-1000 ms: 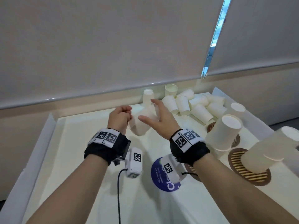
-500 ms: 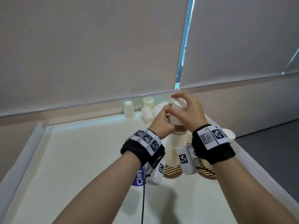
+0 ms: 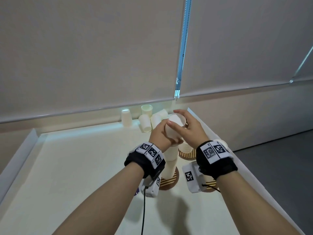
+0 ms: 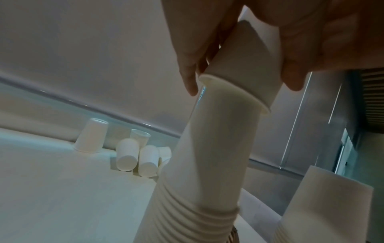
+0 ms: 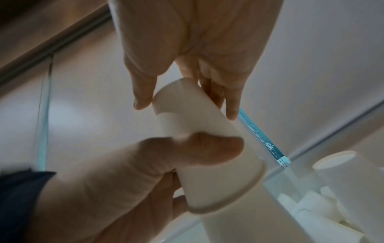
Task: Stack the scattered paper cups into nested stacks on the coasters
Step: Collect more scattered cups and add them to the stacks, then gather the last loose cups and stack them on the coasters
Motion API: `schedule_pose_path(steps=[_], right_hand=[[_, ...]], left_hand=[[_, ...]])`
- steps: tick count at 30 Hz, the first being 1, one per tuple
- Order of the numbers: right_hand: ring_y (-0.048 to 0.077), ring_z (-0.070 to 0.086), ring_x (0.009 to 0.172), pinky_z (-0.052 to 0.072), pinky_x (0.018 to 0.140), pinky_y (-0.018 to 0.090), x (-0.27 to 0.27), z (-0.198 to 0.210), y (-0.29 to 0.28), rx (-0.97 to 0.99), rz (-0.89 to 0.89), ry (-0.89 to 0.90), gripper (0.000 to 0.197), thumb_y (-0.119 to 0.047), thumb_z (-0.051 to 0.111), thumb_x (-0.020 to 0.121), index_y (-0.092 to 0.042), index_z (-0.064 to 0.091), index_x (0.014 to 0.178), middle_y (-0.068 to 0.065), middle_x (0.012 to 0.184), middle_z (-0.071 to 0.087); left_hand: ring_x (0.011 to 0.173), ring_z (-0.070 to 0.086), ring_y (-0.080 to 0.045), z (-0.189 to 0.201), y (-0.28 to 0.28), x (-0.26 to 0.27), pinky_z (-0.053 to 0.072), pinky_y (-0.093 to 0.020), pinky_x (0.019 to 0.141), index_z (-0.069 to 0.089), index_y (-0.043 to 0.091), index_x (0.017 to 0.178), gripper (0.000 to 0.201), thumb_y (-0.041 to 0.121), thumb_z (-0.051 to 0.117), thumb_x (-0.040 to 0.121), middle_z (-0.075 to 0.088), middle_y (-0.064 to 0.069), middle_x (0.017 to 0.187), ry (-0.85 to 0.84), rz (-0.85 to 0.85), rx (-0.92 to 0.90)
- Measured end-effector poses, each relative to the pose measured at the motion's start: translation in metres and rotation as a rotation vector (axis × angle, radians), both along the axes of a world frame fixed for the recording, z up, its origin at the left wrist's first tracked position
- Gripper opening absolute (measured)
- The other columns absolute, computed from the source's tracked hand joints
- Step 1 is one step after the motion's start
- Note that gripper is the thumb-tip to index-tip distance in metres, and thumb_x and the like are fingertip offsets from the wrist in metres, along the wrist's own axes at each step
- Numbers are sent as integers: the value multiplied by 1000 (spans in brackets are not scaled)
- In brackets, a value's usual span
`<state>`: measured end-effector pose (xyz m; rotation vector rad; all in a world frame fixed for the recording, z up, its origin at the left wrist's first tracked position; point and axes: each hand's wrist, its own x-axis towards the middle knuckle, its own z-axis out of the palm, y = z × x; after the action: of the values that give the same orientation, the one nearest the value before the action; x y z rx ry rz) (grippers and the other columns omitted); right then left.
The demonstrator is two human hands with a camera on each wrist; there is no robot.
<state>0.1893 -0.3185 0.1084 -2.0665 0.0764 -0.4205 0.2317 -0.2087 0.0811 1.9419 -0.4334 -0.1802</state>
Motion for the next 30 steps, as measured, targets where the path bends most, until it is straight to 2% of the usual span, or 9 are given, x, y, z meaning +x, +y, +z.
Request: schedule_pose_path(steps=[2, 5, 9, 15, 16, 19, 23, 25, 30], right_hand=[[11, 54, 109, 45, 82, 9, 0, -9, -4, 29, 10, 30, 45, -37, 63, 85, -21, 53, 126, -6, 128, 55], [13, 53, 115, 47, 98, 28, 2, -32, -10, 9, 29, 114, 41, -36, 60, 88, -19, 56, 125, -2, 128, 57], [15, 55, 107, 39, 82, 18, 2, -57, -14, 10, 56, 224, 36, -36, 50, 94, -17, 56, 124, -4, 112, 59], [13, 51, 117, 35, 106, 32, 10, -94, -12, 237, 21, 315, 51, -50, 30, 97, -18, 55, 127, -2, 127, 58], [17, 52, 118, 36, 108, 34, 12, -99, -13, 221, 12, 335, 50, -48, 30, 98, -16, 55, 127, 1, 126, 58], [23, 49, 124, 34, 102, 26, 23, -113, -17, 62, -27, 417, 42, -29, 46, 97, -8, 47, 134, 6, 133, 52], [27, 42, 127, 34, 103, 29, 38, -124, -24, 10, -181, 450, 58, -12, 57, 87, -5, 34, 140, 15, 139, 41], [30, 42, 125, 36, 100, 30, 49, -129, -26, 18, -244, 464, 61, -9, 57, 85, -4, 31, 140, 17, 138, 39], [28, 43, 127, 36, 96, 28, 84, -146, -18, -46, -145, 535, 60, -15, 58, 84, -4, 35, 139, 15, 140, 42]], left_hand=[[91, 59, -13, -12, 0, 1, 46, -13, 66, 50, 23, 116, 61, 17, 83, 65, 62, 5, 100, 29, -8, 77], [101, 59, -19, -35, -1, 0, 49, -30, 85, 52, 24, 121, 69, 19, 84, 61, 64, 2, 109, 84, 3, 142], [99, 59, -17, -60, -5, -2, 49, -29, 85, 50, 26, 121, 69, 20, 83, 60, 64, 4, 109, 119, 76, 146], [98, 56, -18, -72, -7, 7, 46, -26, 83, 50, 22, 119, 67, 11, 81, 61, 60, 4, 104, 111, 231, 46], [99, 57, -19, -72, -4, 10, 46, -27, 83, 50, 21, 118, 65, 11, 81, 61, 61, 3, 105, 106, 258, 34], [101, 57, -23, -70, 7, 29, 47, -31, 88, 50, 19, 117, 64, 11, 81, 61, 62, -1, 109, 95, 359, 20], [96, 52, -21, -66, 30, 57, 42, -28, 87, 47, 15, 120, 66, 12, 81, 63, 60, -5, 116, 74, 483, 38], [98, 52, -23, -65, 44, 72, 42, -31, 87, 46, 13, 121, 67, 11, 81, 65, 59, -8, 119, 70, 549, 44], [114, 54, -33, -62, 85, 112, 44, -40, 95, 45, 13, 125, 68, 11, 79, 67, 57, -12, 125, 63, 756, 21]])
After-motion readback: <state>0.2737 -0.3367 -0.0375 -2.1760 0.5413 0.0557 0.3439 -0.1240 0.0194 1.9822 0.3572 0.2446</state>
